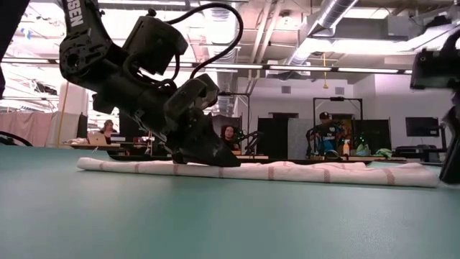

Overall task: Roll towel
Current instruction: Roll the white towel

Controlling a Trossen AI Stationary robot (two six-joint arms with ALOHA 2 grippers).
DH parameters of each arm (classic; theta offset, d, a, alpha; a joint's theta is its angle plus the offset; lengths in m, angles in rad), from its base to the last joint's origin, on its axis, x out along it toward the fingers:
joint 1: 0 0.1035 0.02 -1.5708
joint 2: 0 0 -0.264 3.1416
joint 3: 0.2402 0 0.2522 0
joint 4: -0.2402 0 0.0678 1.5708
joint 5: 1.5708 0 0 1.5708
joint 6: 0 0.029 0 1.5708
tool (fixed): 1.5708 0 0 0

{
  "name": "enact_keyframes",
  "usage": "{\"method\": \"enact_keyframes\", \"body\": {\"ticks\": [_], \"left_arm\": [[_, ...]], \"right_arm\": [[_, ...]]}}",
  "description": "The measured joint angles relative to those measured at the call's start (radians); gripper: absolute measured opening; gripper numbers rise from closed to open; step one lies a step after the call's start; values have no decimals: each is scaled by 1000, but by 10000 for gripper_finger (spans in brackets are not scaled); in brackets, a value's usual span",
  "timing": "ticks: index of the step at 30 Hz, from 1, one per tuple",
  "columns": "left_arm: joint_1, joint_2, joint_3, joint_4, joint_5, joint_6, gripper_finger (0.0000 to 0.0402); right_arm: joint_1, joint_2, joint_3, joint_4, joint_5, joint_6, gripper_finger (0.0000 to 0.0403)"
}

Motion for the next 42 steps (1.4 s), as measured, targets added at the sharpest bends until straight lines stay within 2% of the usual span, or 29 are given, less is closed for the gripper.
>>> {"method": "enact_keyframes", "body": {"ticks": [4, 10, 17, 23, 27, 36, 42], "left_arm": [[0, 0, 0, 0, 0, 4, 0], [0, -1, 0, -1, 0, 4, 0], [0, -1, 0, -20, 1, 10, 0], [0, -1, 0, -29, 1, 30, 0], [0, -2, 0, -41, 3, 31, 0], [0, -3, 0, -54, 8, 50, 0], [0, -3, 0, -54, 7, 50, 0]], "right_arm": [[2, -55, 73, -54, 22, -12, 115], [-24, -60, 106, -98, 194, -42, 105], [-93, 49, 95, -80, 196, -67, 98], [-79, 188, 99, 21, 104, -64, 97], [-45, 219, 109, -14, 89, 35, 97], [41, 92, 102, -295, 38, 206, 97], [44, -45, 103, -305, 130, 170, 97]]}}
